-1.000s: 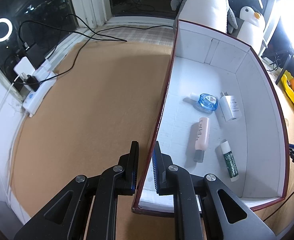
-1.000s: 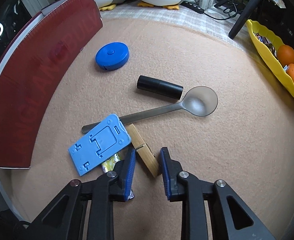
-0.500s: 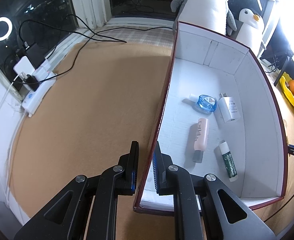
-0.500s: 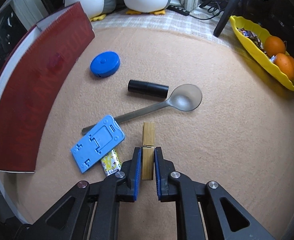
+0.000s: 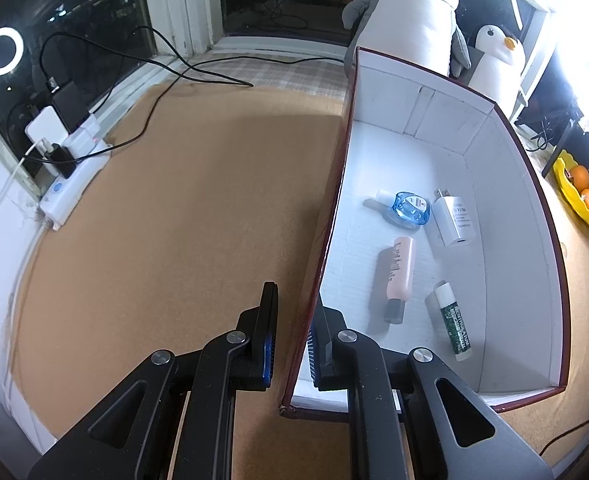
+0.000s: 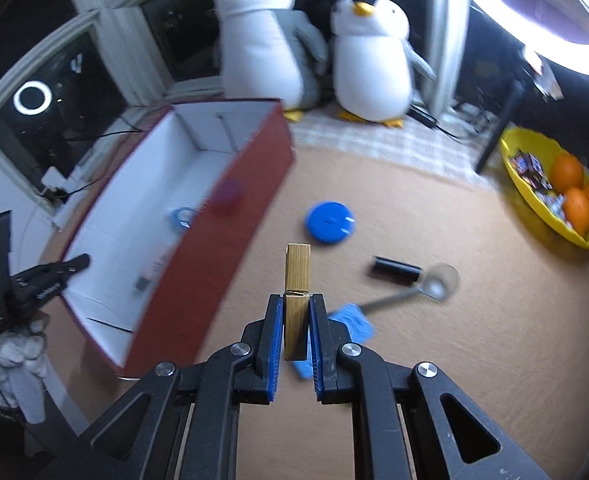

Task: Organize rigid objects
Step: 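Carry the clothespin into the box and open the right gripper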

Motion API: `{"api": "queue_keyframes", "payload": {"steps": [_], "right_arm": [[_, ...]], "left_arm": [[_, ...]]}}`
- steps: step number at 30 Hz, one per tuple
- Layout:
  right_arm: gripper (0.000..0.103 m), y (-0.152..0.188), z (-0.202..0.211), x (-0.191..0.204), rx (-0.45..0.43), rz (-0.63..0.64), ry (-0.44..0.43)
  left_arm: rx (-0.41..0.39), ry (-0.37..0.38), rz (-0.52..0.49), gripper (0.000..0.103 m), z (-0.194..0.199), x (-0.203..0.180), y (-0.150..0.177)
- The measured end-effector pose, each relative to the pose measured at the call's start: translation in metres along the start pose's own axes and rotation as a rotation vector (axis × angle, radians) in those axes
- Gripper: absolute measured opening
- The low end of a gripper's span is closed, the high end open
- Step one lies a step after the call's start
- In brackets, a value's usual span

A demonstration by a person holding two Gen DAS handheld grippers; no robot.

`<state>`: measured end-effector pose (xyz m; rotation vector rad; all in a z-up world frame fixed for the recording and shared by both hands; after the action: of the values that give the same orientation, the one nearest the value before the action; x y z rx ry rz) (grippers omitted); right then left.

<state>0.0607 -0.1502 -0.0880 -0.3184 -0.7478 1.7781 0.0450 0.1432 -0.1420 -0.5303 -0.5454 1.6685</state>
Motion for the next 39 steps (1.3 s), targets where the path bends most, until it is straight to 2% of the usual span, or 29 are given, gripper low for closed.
{"api": "queue_keyframes", "payload": {"steps": [4, 13, 25, 37, 39], "right_arm": [[0.012, -0.007, 0.001, 0.038, -0.008, 0.046, -0.051], [0.012, -0.014, -0.031, 0.086, 0.022, 0.096, -0.105], [0.012, -0.022, -0.079, 0.102, 0.083, 0.123, -0.088], [0.012, -0.024, -0.090, 0.107, 0.094, 0.142, -0.091], [0.014, -0.025, -0.090, 0.106, 0.089, 0.142, -0.086]], "left_arm": [[-0.003, 0.010, 0.003, 0.013, 0.000, 0.002, 0.001], [-0.007, 0.026, 0.010, 0.014, -0.001, 0.005, 0.000], [-0.006, 0.035, 0.017, 0.014, -0.004, 0.007, -0.001], [-0.005, 0.036, 0.018, 0.014, -0.005, 0.006, 0.000], [-0.005, 0.035, 0.019, 0.014, -0.005, 0.006, 0.000]]}}
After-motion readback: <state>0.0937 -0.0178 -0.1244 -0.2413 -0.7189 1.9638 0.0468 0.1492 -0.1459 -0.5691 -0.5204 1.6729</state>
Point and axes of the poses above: each gripper's, at about its wrist camera, not at the fingertips, and z roughly against the way its jaws point, x to its left, y to its underside, the point moved 1 cm from there along -z, roughly the way its jaws point, and after that the axes turned 9 degrees about -x, right-handed, at the moved point
